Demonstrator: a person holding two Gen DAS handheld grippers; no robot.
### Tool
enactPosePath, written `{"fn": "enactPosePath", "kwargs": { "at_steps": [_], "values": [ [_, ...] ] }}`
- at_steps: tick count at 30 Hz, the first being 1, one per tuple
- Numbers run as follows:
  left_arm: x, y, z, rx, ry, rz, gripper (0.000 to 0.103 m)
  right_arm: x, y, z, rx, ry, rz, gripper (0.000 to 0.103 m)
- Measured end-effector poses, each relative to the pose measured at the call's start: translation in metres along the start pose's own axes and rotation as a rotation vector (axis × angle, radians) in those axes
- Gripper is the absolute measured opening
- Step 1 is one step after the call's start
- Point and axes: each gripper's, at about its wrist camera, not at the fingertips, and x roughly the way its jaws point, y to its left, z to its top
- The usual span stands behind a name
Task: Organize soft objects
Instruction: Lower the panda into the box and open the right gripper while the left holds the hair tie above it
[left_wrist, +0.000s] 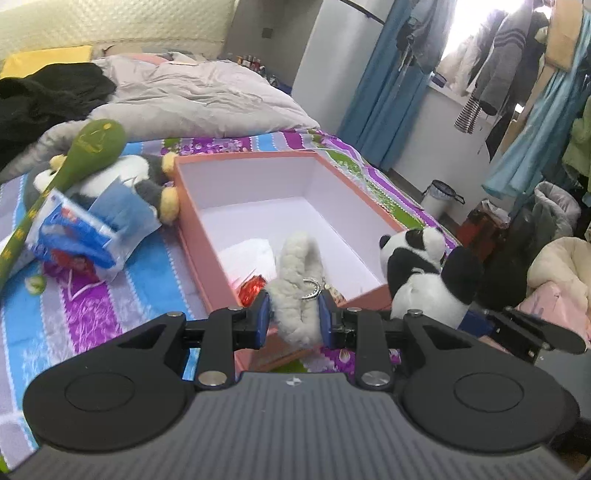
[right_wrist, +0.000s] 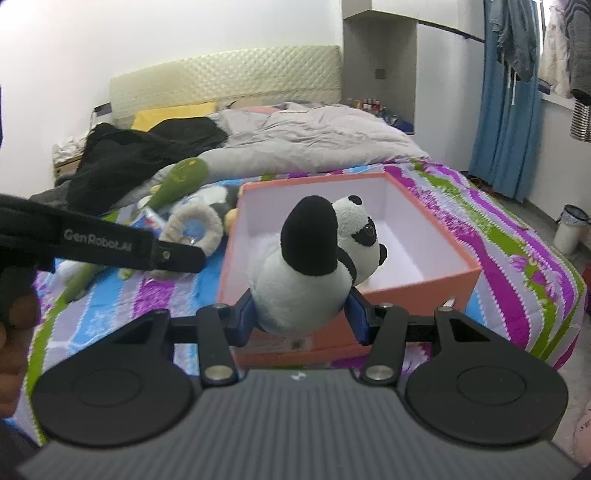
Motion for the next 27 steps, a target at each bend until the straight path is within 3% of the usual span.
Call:
{"fn": "enactPosePath", "kwargs": {
  "at_steps": [6,16,24,27],
  "values": [
    [0.043,-0.008,0.033,0.043,0.012,0.016,0.032,0.036,-0.031,0.031,0.064,0.009,-0.013,0.054],
    [0.128,-0.009,0.082,0.051,0.162,0.005,0.032,0.111,-0.072,0.065,0.161,0.157,-0.018,0.054],
    [0.179,-0.003,0.101,0.028,0.295,0.013,0.032,0.158,-0.092,0.063,0.136,0.299,-0.063,0.054],
    [0.186,0.001,0.101,0.021,0.304,0.025,0.032,0.167,-0.104,0.057,0.154,0.34,-0.085,0.054]
  ]
}}
